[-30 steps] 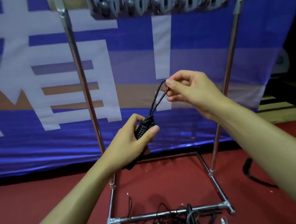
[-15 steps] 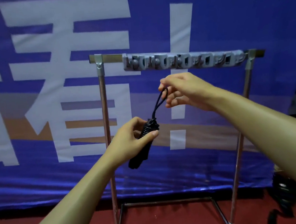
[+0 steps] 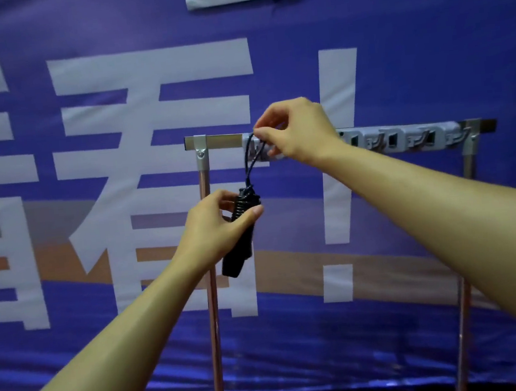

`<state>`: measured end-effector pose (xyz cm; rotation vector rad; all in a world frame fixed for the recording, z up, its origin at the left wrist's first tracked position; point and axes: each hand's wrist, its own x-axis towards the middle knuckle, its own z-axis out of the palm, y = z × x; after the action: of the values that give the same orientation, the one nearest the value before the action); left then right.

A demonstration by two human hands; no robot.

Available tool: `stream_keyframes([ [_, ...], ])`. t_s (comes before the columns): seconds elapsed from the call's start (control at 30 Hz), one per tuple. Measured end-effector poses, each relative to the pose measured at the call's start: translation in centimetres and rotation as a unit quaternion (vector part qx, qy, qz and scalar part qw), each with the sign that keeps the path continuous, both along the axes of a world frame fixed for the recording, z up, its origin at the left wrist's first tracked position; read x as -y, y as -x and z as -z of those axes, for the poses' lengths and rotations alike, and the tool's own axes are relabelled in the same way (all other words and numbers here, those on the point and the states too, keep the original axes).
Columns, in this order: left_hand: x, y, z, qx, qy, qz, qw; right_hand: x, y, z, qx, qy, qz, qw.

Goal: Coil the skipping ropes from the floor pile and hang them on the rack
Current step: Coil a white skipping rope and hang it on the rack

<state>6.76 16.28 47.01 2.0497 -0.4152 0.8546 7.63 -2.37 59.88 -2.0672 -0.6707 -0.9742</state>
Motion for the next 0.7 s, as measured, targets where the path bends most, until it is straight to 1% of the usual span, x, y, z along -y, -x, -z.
stream_keyframes([
  [0.1,-0.6,-1.5,-1.2,0.002,0.006,-0.011,1.000,-1.6,-1.9,-0.9,0.023,0.019,0.060,0.998],
  [0.17,-0.7,-2.3,-1.2,0.004,0.000,-0.027,1.000,-2.2,-3.0,-1.0,-0.005,0.016,0.067,0.998],
  [0.3,-0.5,-3.3,0.0,0.010,0.010,-0.044,0.999,-2.9,-3.7,-0.6,-0.058,-0.024,0.042,0.997],
  [0.4,-0.2,-3.8,0.5,0.011,0.017,-0.038,0.999,-2.8,-3.5,-0.7,-0.119,-0.095,-0.008,0.988],
  [0.43,0.0,-3.8,0.7,0.009,0.018,-0.037,0.999,-2.7,-3.5,-0.7,-0.133,-0.101,-0.013,0.986],
  [0.57,0.9,-4.0,1.9,-0.005,0.007,-0.035,0.999,-2.2,-3.8,-0.4,-0.131,-0.028,0.017,0.991],
  [0.7,1.2,-3.5,3.0,-0.009,0.027,-0.032,0.999,-0.7,-3.0,1.6,-0.083,0.016,0.018,0.996],
])
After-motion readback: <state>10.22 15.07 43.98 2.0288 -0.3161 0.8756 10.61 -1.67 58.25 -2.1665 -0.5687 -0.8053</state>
